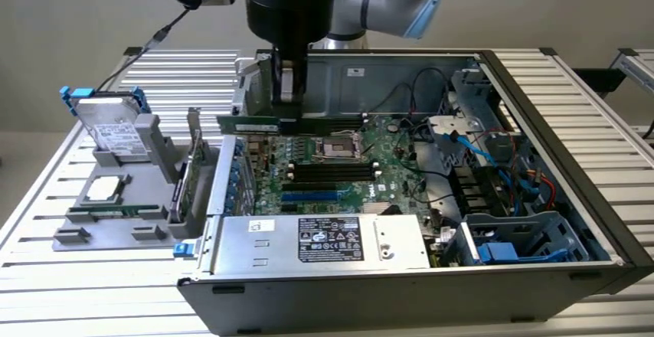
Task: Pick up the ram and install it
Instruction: 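Pick up the ram and move it above insertion slot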
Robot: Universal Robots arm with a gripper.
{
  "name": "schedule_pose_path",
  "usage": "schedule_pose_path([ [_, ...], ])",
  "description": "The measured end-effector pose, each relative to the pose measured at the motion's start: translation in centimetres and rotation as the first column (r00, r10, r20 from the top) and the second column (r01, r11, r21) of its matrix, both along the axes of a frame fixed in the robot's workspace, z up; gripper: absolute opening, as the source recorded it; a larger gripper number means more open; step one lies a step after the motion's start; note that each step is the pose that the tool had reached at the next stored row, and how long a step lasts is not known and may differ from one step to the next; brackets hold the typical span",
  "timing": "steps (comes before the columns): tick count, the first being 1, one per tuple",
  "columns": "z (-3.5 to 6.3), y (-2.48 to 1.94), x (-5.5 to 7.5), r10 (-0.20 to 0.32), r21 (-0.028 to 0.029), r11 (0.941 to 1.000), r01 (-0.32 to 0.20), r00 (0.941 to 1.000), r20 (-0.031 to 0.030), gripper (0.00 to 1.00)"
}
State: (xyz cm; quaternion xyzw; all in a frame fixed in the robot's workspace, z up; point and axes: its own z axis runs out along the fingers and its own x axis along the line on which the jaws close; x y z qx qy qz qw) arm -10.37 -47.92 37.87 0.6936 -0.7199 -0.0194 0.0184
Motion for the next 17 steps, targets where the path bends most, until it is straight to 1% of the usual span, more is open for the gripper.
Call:
schedule_pose_path([
  [2,-0.07,0.24,0.9,0.0,0.0001,1.0,0.0,1.0,0.0,0.15],
  [4,-0.16,0.59,1.8,0.0,-0.0001,1.0,0.0,1.0,-0.0001,0.15],
  [7,-0.38,1.4,2.9,0.0,0.0,1.0,0.0,1.0,-0.0001,0.15],
  [12,-1.11,3.37,4.2,0.0,0.0,1.0,0.0,1.0,0.0,0.15],
  [17,-1.88,5.45,5.4,0.0,-0.0001,1.0,0.0,1.0,-0.0001,0.15],
])
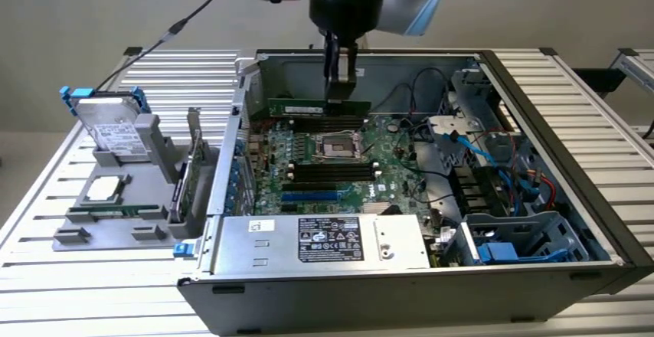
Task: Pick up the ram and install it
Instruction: 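Pick up the ram and move it above insertion slot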
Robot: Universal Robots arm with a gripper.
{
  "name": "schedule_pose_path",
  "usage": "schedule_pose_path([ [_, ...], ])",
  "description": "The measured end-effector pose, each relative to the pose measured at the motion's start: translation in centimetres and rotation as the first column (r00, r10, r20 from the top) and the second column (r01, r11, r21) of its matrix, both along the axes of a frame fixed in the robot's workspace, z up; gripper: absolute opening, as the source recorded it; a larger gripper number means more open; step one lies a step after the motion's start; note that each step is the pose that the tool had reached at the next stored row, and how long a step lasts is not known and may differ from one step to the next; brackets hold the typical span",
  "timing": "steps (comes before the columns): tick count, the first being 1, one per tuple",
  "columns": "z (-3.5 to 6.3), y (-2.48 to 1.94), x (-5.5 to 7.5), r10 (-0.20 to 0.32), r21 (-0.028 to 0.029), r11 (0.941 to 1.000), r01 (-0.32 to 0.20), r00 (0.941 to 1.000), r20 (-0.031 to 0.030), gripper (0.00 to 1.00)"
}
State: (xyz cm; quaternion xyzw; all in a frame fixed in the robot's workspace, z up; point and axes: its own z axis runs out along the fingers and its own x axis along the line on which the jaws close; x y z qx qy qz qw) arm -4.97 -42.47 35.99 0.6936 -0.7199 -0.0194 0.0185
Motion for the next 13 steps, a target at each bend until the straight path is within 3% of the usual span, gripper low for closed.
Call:
schedule_pose_path([
  [5,-0.66,1.93,0.9,0.0,0.0001,1.0,0.0,1.0,0.0,0.15],
  [8,-0.87,2.77,1.2,0.001,0.0002,1.0,-0.001,1.0,0.0001,0.15],
  [13,-0.88,3.14,1.6,0.008,0.0002,1.0,-0.008,1.0,0.0001,0.15],
])
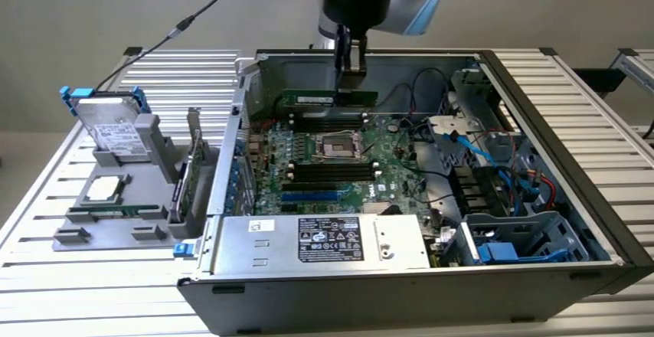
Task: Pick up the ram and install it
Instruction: 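Pick up the ram and move it above insertion slot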
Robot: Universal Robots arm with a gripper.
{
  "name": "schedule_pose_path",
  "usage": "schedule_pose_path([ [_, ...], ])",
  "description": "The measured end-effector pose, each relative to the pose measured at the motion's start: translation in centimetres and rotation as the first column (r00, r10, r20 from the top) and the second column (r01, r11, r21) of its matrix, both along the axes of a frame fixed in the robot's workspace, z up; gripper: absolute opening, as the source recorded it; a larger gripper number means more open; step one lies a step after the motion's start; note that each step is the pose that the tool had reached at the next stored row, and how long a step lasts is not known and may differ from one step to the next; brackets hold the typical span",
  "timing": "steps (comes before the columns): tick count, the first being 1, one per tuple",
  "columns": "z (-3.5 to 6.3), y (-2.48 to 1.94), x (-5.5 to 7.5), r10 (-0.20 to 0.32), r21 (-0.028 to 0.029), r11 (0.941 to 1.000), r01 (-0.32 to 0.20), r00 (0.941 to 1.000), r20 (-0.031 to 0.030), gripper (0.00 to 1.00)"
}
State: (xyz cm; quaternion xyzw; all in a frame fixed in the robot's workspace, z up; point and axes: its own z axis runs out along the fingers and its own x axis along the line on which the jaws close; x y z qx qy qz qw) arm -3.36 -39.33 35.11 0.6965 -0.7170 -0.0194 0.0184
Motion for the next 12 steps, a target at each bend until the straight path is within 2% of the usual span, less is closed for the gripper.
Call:
schedule_pose_path([
  [9,-0.01,0.21,1.2,0.027,0.0,0.9996,-0.027,0.9996,0.0,0.15],
  [12,-0.07,0.86,1.6,0.027,-0.0001,0.9996,-0.027,0.9996,-0.0001,0.15],
])
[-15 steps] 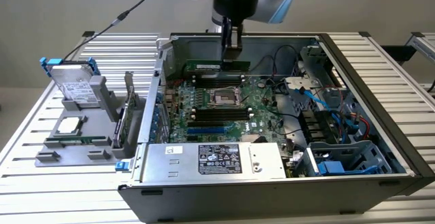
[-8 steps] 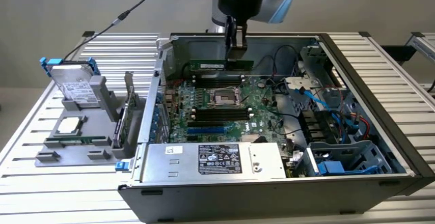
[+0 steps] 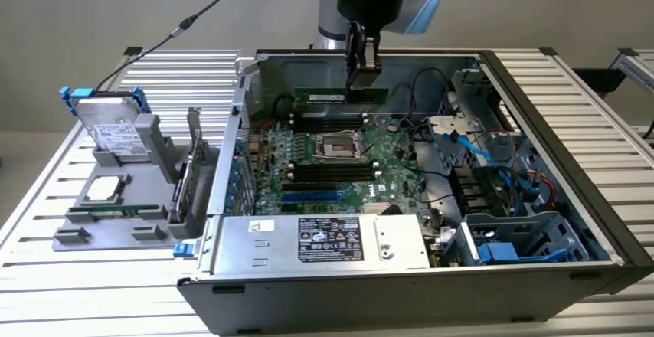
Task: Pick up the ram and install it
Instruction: 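Pick up the ram and move it above insertion slot, then insert the ram into the slot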
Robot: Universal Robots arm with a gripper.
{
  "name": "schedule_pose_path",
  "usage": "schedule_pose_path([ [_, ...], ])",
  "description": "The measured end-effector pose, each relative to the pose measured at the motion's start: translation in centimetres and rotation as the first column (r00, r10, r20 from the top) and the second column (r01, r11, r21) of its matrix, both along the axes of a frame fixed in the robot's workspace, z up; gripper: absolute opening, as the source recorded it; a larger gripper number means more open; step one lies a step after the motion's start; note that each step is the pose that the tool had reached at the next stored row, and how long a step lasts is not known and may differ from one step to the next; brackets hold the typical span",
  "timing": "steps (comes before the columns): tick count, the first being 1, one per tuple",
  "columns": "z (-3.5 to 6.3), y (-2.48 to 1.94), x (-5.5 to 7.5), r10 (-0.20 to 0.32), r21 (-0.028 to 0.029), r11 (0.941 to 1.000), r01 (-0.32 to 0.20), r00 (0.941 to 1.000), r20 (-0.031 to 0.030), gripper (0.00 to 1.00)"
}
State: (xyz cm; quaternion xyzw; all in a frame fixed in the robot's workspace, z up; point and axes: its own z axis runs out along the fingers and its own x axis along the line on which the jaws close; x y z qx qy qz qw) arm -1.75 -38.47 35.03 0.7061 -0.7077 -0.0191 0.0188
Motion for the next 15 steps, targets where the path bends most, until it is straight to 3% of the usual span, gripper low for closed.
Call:
schedule_pose_path([
  [2,-0.01,0.41,0.03,0.0,-0.0008,1.0,0.0,1.0,0.0,0.15],
  [15,-0.02,0.42,0.03,0.0,-0.0006,1.0,0.0,1.0,0.0,0.15],
])
